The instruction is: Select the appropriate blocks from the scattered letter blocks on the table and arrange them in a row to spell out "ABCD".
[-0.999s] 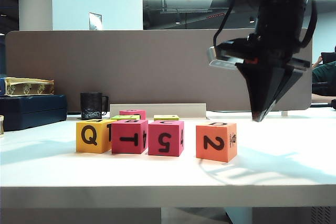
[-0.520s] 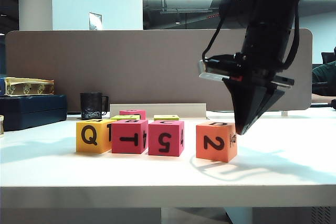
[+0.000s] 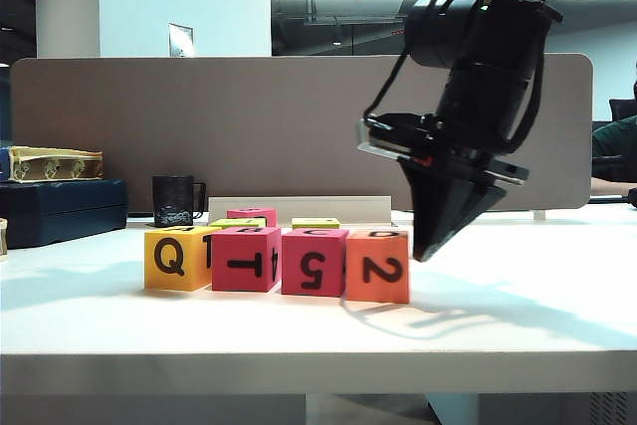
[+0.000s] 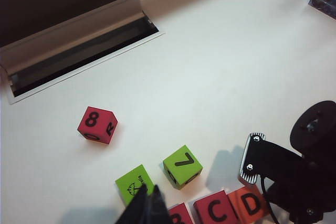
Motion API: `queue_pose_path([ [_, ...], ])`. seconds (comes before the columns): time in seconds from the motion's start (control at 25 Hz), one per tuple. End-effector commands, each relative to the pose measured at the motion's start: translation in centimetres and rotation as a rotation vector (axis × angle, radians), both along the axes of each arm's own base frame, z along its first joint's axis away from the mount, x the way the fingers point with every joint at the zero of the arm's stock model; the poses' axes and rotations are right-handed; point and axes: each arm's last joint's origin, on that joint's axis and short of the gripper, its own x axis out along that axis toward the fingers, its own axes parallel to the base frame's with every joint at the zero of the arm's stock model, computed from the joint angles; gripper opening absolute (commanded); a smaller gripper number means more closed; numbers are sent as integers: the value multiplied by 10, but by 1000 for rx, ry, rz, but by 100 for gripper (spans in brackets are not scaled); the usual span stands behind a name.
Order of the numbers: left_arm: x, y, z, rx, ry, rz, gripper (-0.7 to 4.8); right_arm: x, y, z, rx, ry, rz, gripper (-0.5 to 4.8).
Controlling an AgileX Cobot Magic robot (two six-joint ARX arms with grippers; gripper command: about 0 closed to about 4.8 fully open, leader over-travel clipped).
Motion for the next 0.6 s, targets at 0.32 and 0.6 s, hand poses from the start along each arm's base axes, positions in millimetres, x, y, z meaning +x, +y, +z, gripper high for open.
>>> queue_pose_path([
  [0.32,-3,2,2,17,-11,-9,-6,10,8,-5,80,-45,0,-2],
  [0.6,-3,2,2,18,-12,-9,-6,15,11,-12,106,-50,9,-2],
])
